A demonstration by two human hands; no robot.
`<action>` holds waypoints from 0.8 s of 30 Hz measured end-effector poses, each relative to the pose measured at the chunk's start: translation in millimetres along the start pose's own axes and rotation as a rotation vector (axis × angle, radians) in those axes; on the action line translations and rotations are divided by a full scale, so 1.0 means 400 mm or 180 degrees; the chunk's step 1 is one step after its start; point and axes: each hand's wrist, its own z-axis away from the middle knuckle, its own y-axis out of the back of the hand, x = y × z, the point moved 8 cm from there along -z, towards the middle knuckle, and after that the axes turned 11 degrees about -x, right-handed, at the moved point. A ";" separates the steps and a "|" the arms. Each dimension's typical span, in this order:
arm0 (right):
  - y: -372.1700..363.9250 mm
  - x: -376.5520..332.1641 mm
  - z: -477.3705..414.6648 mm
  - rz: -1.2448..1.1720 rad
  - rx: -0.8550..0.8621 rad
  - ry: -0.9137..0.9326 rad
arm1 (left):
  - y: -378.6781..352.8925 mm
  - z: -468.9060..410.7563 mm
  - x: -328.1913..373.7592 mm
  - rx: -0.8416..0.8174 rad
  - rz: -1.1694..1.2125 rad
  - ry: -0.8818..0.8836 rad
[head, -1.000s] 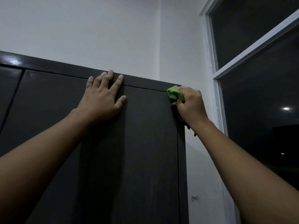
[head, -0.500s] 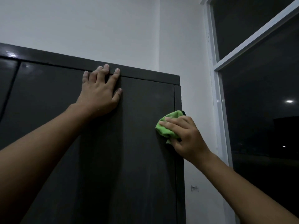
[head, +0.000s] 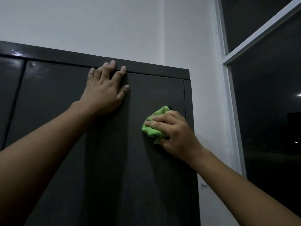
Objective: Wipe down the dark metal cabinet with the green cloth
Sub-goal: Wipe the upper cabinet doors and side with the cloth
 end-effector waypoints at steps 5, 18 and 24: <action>0.084 0.104 -0.032 -0.0105 0.0635 -0.0610 | 0.002 0.002 0.002 0.0017 -0.0002 -0.0025; 0.028 0.029 -0.014 0.0182 0.0034 0.0208 | 0.033 -0.005 -0.039 -0.0446 -0.0390 -0.0406; 0.067 0.033 -0.143 -0.0273 0.1159 -0.1404 | 0.078 0.008 -0.127 -0.0053 0.0408 -0.0536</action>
